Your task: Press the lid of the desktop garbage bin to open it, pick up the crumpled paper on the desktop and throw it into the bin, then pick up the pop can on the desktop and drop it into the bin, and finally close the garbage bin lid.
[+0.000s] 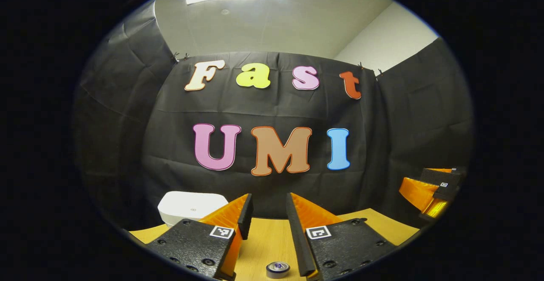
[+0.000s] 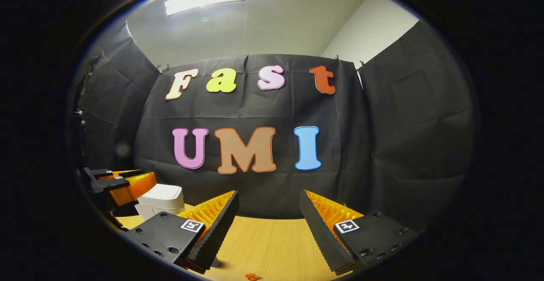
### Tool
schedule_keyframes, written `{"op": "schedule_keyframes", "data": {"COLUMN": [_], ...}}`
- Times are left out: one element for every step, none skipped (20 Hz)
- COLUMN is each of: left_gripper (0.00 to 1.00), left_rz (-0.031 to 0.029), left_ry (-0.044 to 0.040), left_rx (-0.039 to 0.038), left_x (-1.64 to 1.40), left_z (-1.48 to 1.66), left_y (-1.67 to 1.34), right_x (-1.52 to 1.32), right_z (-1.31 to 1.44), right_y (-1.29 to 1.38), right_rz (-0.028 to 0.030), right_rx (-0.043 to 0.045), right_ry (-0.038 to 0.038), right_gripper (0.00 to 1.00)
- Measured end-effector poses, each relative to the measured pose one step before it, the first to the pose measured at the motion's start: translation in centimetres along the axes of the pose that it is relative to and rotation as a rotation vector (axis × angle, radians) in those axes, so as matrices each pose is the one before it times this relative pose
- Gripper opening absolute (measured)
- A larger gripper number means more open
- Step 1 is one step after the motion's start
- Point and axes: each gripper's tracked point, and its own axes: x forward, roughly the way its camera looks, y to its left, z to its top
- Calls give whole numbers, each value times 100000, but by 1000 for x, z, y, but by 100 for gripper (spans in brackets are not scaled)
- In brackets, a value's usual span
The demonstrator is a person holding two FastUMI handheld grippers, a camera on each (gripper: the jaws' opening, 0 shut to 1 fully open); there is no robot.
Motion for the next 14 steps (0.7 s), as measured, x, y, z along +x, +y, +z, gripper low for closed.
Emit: {"op": "schedule_keyframes", "data": {"left_gripper": [45,43,42,41,35,27,19,14,8,6,4,3,0,0], "left_rz": [-637,-496,-503,-516,138,1169,1137,578,1433,804,681,789,1002,697], "left_ry": [147,151,554,319,261,-29,-422,-67,-187,-247,-12,5,-347,-570], "left_rx": [-104,68,282,92,95,242,230,279,461,139,162,506,622,572], "left_x": [26,69,23,48,70,-39,175,60,143,22,82,114,176,136], "left_z": [-6,-72,-93,-93,-68,-36,101,-27,7,-35,43,-56,125,1], "left_y": [-45,13,-18,-68,138,495,491,145,531,394,296,391,492,460], "right_x": [21,50,48,-11,-47,28,14,-8,127,100,66,56,-60,27], "right_z": [-63,-9,-95,74,7,57,71,106,-72,-1,-90,4,-84,42], "right_y": [143,52,100,65,114,89,14,-37,82,103,75,107,143,117], "right_rz": [77,67,62,75,31,58,-25,-222,-189,-116,-118,-171,-77,-141], "right_rx": [-117,-109,-74,-88,-59,84,47,-88,-29,32,2,-36,-32,-50], "right_ry": [42,63,17,-13,-30,-70,-193,-241,-101,139,116,90,36,-50], "right_gripper": [96,96,96,96,96,96,96,96,96,96,96,96,96,96]}}
